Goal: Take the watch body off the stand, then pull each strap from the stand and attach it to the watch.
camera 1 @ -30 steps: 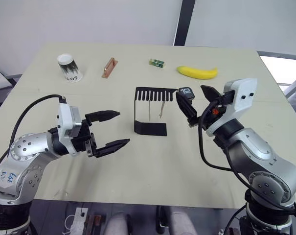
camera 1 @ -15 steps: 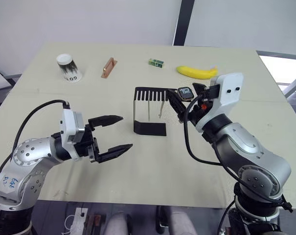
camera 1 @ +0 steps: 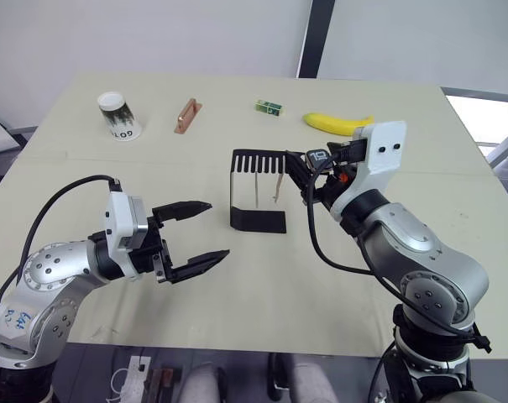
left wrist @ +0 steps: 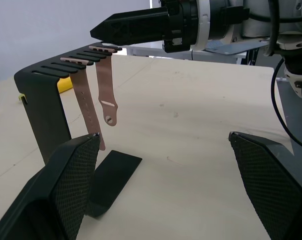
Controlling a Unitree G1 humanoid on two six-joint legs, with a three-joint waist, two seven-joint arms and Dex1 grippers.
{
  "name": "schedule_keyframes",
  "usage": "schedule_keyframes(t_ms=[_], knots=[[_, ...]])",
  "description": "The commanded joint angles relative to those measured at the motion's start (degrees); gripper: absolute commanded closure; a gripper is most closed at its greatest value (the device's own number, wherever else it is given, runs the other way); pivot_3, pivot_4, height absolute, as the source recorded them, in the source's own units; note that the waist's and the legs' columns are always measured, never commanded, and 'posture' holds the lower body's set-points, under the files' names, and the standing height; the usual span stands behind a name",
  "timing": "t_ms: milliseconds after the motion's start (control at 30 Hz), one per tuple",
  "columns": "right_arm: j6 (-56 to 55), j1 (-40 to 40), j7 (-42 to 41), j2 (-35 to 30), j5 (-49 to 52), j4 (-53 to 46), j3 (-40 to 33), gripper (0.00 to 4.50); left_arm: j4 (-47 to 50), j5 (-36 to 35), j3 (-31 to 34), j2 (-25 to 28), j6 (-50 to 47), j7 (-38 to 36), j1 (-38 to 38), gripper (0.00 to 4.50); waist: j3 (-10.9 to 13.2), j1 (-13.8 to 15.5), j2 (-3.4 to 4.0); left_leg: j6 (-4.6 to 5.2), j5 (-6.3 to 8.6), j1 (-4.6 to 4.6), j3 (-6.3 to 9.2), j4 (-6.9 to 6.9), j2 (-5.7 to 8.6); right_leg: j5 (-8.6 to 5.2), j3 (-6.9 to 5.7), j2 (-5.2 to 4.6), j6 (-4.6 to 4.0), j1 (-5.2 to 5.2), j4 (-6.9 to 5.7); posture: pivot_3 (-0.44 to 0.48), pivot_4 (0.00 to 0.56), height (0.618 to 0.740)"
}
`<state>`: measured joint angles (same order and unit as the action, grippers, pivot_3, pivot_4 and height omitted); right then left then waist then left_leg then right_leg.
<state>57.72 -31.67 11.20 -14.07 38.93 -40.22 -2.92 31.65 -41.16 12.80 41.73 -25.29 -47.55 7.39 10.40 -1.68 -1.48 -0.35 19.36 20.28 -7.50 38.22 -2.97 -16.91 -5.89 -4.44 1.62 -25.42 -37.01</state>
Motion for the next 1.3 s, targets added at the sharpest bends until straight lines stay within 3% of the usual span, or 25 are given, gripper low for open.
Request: schedule_keyframes(t_ms=[33,500,600,733,767,1033,1300], knots=[[-0.3,-1.1,-0.1,0.5,-0.7,-1.4,-1.3,0.00,2.3,-0.6,1.4,0.0,0.8,0.5,0.0,0.05,0.0,0.0,0.00,0.00,0.00,0.00,0.00,0.00,0.00,0.00,0.00,0.00,0.00,0.00,0.00,0.000,0.150,0.740],[0.1,-0.4,-0.2,1.1,-0.9,-2.0,-1.7,0.00,1.7,-0.4,1.0,-0.1,0.8,0.7,0.5,0.05,0.0,0.0,0.00,0.00,0.00,0.00,0.00,-0.03,0.00,0.00,0.00,0.00,0.00,0.00,0.07,0.000,0.150,0.740],[0.3,-0.1,-0.2,1.4,-0.8,-2.2,-1.7,0.91,1.7,-0.4,1.0,-0.1,0.7,0.8,0.6,0.00,0.0,0.0,0.01,0.00,0.00,0.00,0.01,-0.04,0.00,0.00,0.00,0.00,0.00,0.00,0.08,0.000,0.150,0.740],[0.5,-0.1,-0.3,1.7,-0.8,-2.3,-1.9,2.77,1.6,-0.5,1.0,0.0,0.5,0.9,0.9,0.00,0.0,-0.1,0.01,0.00,0.00,0.00,0.01,-0.05,0.00,0.00,0.00,0.00,0.00,0.00,0.08,0.000,0.150,0.740],[0.5,-0.1,-0.4,1.7,-0.8,-2.4,-1.9,2.90,1.6,-0.5,1.0,0.0,0.5,0.9,0.9,0.00,0.0,-0.1,0.01,0.00,0.00,0.00,0.01,-0.05,-0.01,0.00,0.00,0.00,0.00,0.00,0.08,0.000,0.150,0.740],[-0.5,0.3,-1.5,2.0,-0.7,-2.9,-2.2,2.90,1.2,-0.3,0.7,-0.1,0.5,1.0,1.6,0.00,0.0,-0.1,0.01,0.00,0.00,0.00,0.01,-0.06,-0.01,0.00,0.00,0.00,0.00,0.00,0.11,0.000,0.150,0.740],[-8.8,3.3,-7.3,0.4,-0.7,-4.8,-3.9,2.90,0.4,0.1,-0.3,-0.6,0.8,0.5,2.2,0.00,0.0,0.0,0.02,0.00,0.00,0.01,0.02,-0.10,-0.01,0.00,-0.02,0.00,0.00,0.00,0.14,0.000,0.150,0.740]])
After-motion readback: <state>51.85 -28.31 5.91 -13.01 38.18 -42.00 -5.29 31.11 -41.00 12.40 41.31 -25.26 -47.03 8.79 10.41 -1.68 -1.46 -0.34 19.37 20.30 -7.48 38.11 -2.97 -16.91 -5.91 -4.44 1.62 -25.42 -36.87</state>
